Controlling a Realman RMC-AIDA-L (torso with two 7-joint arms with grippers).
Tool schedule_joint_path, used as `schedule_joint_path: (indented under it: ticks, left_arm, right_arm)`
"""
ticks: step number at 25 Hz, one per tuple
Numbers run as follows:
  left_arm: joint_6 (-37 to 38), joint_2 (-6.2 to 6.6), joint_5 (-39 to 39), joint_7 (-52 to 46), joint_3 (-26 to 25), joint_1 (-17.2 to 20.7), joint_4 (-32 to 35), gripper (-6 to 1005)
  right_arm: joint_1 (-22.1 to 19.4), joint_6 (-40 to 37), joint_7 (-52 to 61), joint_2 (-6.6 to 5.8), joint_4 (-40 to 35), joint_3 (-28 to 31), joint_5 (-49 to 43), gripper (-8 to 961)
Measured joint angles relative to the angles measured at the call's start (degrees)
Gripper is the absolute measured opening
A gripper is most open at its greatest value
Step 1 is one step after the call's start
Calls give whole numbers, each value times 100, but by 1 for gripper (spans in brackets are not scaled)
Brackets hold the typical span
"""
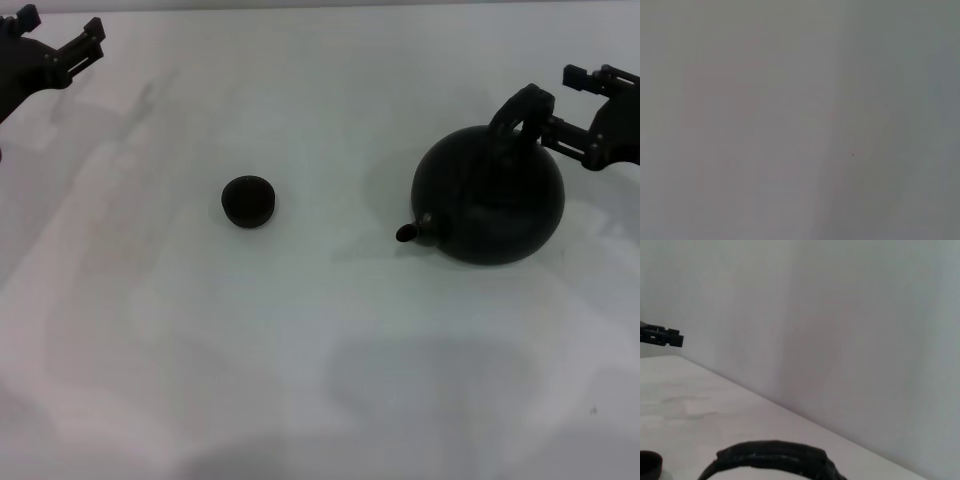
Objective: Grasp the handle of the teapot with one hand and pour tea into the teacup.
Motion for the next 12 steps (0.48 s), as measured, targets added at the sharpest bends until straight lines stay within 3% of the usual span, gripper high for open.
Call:
schedule_joint_path:
  ticks: [8,12]
  left_arm:
    - [7,7,-27,6,-19,7,5,892]
    - [7,11,-31,8,-35,19,30,892]
  right_arm:
    - [-233,269,10,-49,42,31,-27,672]
    - [-308,515,74,-71,126,317,-36,671]
